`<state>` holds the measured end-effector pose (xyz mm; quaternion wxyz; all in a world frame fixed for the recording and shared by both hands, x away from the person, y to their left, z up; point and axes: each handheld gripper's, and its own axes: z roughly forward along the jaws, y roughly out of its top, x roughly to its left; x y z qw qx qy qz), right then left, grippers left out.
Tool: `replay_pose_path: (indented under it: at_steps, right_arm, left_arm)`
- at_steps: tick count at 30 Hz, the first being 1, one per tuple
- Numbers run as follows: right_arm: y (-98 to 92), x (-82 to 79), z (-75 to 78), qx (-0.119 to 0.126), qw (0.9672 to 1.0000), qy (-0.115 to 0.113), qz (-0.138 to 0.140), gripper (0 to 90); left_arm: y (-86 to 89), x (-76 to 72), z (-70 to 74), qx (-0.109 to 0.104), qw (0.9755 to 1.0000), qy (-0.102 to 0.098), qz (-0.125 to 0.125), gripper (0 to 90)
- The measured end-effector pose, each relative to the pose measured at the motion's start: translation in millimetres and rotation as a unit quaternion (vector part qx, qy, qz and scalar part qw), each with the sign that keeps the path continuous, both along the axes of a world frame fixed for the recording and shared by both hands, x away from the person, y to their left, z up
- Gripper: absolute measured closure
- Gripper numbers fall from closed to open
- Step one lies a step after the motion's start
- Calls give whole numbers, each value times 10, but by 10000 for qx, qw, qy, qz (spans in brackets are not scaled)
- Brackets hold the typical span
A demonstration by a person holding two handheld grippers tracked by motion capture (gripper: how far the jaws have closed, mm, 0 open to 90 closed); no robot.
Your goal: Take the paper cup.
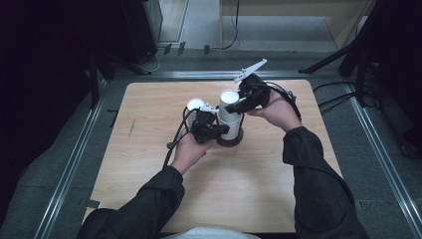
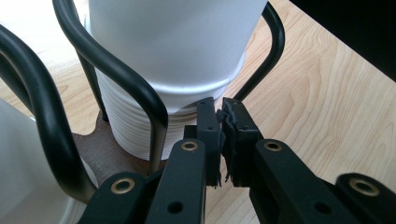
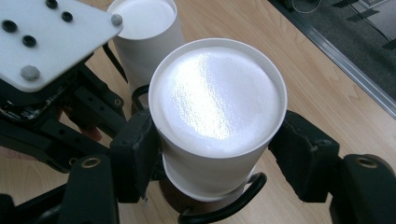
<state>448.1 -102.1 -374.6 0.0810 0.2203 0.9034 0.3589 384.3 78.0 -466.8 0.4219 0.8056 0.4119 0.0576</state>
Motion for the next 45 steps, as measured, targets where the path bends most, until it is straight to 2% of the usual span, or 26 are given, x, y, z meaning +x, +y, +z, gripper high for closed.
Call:
replay_pose_path:
  at_steps: [7, 9, 12, 17, 25, 29, 31, 33, 40, 45]
  right_arm:
    - [-1, -20, 132, -23, 10000, 22, -29, 346]
    - [0, -26, 214, 5, 10000, 40, -45, 346]
    - [4, -34, 284, -104, 9998, 114, -87, 347]
    - [-16, -42, 407, -39, 9996, 203, -182, 348]
    - [-45, -82, 593, -92, 9988, 355, -320, 349]
    - [-53, -104, 667, -109, 9988, 344, -345, 349]
    - [-51, -132, 728, -134, 9990, 262, -343, 350]
    - [-51, -176, 827, -45, 9991, 291, -307, 351]
    - [-52, -306, 1015, -182, 9994, 170, -220, 351]
    - [-102, -369, 1060, -203, 9995, 155, -172, 351]
  left_arm:
    - [-6, -2, -2, -19, 10000, -14, 28, 863]
    - [-3, 1, -3, -17, 10000, -9, 12, 862]
    - [-6, -2, -3, -6, 10000, -22, 9, 858]
    - [-8, -2, -5, -50, 10000, -9, 23, 848]
    - [-2, -2, -4, 6, 10000, -6, -5, 849]
    - [-1, 2, -7, -14, 10000, -4, 0, 849]
    - [-4, 7, -8, -37, 10000, 17, 16, 848]
    - [-10, 9, -11, -7, 10000, 2, 8, 846]
    - [-23, -1, -10, 32, 10000, 24, 17, 835]
    - [-28, -7, -10, 72, 10000, 17, 18, 831]
